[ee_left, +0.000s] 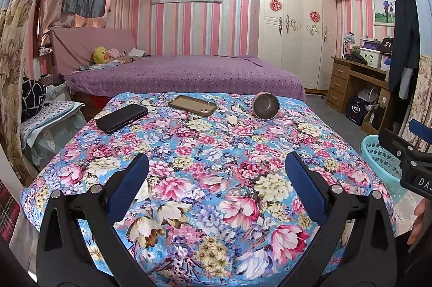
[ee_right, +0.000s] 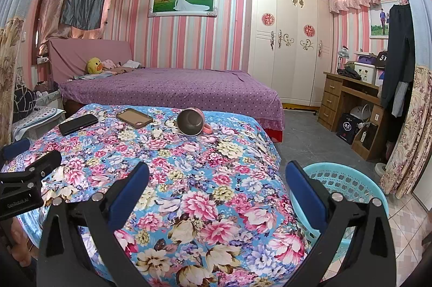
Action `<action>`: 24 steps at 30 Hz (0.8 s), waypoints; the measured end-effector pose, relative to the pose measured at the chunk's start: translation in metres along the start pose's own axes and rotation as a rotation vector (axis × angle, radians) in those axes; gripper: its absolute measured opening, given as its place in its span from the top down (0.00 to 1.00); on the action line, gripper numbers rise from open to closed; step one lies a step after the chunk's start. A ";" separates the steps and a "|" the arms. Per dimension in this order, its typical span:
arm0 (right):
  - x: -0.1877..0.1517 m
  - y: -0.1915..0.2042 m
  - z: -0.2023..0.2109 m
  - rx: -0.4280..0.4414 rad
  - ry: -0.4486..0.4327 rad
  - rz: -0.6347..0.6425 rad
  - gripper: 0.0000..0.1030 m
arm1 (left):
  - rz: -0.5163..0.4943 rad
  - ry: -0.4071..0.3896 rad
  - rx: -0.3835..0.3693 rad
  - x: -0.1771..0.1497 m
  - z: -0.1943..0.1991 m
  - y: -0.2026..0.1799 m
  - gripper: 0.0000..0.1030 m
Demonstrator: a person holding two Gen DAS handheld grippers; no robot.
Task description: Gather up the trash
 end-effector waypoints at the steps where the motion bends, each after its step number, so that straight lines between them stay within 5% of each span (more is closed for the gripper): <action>1: 0.000 0.000 0.000 0.000 0.000 0.000 0.04 | 0.000 0.000 0.000 0.000 0.000 0.000 0.05; 24: -0.001 -0.001 0.001 -0.002 0.000 0.001 0.04 | 0.002 -0.008 0.010 0.005 0.003 0.003 0.05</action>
Point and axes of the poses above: each gripper's, at about its wrist camera, not at the fingertips, and z roughly against the way its jaws point, y to its left, x to its top, the point moved 4 cm from there along -z, roughly the way its jaws point, and after that the axes turned 11 degrees about -x, right-handed, at the moved point
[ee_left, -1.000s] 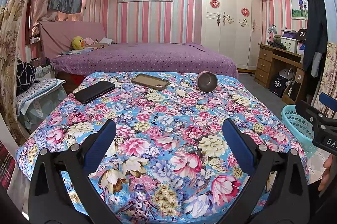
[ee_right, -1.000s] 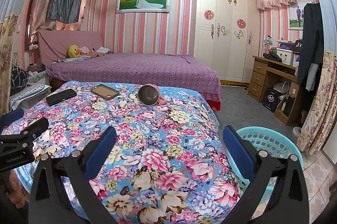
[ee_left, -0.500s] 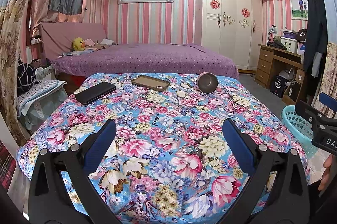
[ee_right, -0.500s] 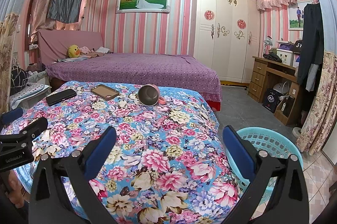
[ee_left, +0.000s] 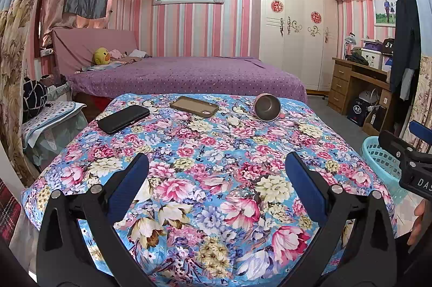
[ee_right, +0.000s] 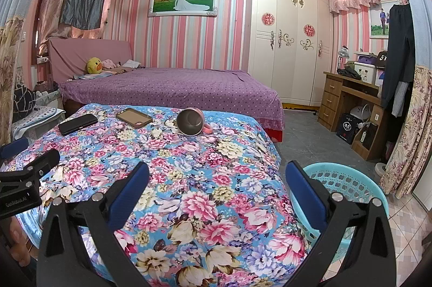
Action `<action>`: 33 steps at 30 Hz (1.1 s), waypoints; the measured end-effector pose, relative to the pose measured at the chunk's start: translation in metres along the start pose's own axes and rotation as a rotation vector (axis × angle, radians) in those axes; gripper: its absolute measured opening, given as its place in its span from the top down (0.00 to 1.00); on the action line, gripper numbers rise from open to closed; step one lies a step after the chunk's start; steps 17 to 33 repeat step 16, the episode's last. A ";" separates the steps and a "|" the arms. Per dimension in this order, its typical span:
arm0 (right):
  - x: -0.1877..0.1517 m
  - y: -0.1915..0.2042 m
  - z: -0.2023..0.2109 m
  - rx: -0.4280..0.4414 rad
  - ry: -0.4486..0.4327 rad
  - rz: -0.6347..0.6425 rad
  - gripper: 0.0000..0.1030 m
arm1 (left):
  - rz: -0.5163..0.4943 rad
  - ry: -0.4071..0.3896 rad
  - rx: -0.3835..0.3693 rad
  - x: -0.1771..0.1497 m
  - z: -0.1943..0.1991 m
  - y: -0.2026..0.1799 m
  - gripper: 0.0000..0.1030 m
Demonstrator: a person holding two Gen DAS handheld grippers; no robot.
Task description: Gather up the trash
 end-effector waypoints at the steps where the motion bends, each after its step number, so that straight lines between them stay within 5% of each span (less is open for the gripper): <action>1: 0.000 0.000 0.000 0.000 0.000 0.000 0.04 | 0.000 -0.002 0.001 0.000 0.000 0.000 0.05; 33: 0.000 -0.001 0.000 -0.002 0.003 0.000 0.04 | 0.009 0.005 -0.005 -0.002 0.000 0.000 0.05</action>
Point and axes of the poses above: each gripper's, at about its wrist camera, not at the fingertips, and z roughly against the way its jaws point, y to its left, x to its top, the point moved 4 cm from there along -z, roughly the way its jaws point, and after that the axes turned 11 degrees about -x, right-handed, at the moved point
